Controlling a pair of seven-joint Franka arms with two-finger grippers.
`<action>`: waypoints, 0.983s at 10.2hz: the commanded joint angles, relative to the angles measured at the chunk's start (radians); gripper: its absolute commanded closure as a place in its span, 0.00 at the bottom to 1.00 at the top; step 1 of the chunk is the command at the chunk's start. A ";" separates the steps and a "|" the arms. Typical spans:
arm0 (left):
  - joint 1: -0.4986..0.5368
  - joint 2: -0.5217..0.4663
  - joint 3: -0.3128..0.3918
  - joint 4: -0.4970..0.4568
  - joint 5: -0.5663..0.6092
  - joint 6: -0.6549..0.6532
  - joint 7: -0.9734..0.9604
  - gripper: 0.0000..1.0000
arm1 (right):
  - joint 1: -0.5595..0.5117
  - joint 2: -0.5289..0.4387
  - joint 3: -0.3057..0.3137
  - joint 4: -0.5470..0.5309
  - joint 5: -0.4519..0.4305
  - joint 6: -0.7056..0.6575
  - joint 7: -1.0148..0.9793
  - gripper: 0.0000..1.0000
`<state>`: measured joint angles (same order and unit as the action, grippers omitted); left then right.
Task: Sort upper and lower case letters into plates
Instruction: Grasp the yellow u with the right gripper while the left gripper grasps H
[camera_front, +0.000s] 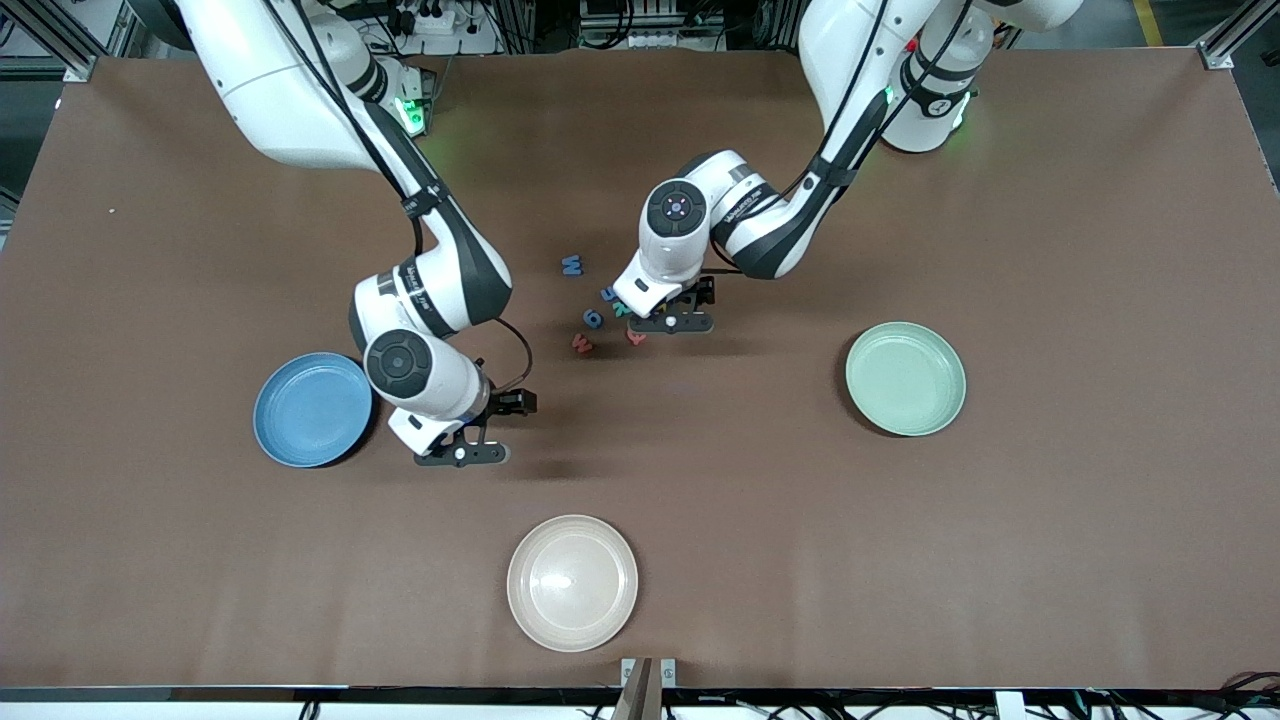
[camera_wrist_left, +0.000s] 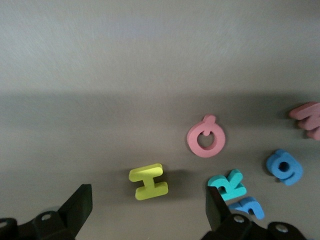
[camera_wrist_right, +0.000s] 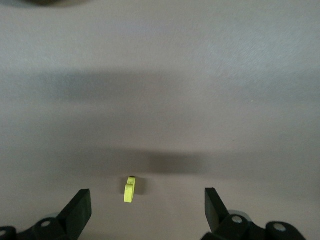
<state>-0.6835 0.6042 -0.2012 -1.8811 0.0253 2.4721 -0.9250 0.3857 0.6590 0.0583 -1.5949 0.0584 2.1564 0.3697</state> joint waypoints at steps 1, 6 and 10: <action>-0.002 -0.009 -0.021 -0.076 0.005 0.093 -0.130 0.00 | 0.019 -0.001 -0.005 -0.040 0.018 0.025 0.017 0.00; -0.002 0.016 -0.027 -0.079 0.008 0.096 -0.156 0.06 | 0.048 0.039 -0.005 -0.068 0.020 0.083 0.132 0.00; 0.022 0.017 -0.026 -0.075 0.016 0.094 -0.138 0.17 | 0.055 0.063 -0.005 -0.065 0.020 0.105 0.209 0.00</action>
<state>-0.6760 0.6178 -0.2257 -1.9569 0.0253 2.5527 -1.0572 0.4301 0.7179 0.0587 -1.6638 0.0602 2.2523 0.5569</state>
